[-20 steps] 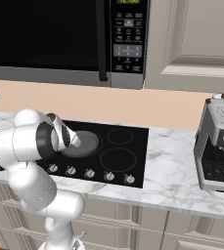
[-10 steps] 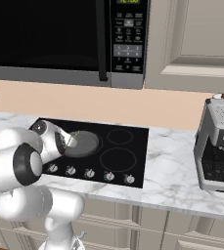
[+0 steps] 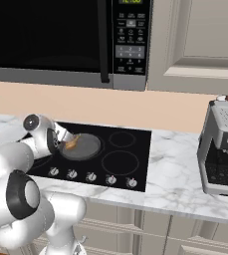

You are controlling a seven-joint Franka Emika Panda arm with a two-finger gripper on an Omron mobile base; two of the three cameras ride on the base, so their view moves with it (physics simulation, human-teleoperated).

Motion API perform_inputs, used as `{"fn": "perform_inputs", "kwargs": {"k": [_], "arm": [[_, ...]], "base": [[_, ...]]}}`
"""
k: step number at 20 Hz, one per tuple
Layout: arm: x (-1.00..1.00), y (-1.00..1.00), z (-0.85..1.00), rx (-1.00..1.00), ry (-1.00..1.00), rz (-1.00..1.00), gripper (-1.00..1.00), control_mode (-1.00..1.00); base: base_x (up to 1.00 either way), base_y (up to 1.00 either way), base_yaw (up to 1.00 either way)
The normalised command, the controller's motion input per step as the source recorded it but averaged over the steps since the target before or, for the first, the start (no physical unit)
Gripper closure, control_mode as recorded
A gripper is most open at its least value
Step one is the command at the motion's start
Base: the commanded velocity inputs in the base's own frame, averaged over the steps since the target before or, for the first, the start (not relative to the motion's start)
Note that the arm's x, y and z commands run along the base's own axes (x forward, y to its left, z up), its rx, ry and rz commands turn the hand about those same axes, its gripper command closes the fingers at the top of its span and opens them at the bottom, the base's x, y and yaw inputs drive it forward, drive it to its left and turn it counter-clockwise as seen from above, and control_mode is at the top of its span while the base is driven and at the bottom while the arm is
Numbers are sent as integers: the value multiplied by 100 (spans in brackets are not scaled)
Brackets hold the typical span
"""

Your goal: Place the pan on the center burner on the stove. Then place the tomato and the onion in the pan and turn on the center burner.

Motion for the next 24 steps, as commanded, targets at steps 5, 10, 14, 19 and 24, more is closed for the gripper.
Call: {"fn": "perform_inputs", "kwargs": {"k": [5,10,14,19,24], "arm": [[-23,26,67,0,4,0,-100,-100],[-38,47,14,-10,0,0,-100,-100],[-36,55,1,-16,0,0,-100,-100],[-28,50,20,-9,0,4,-100,-100],[-33,31,13,-5,3,12,-100,-100]], "base": [[0,0,0],[0,0,0],[0,0,0],[0,0,0],[0,0,0]]}}
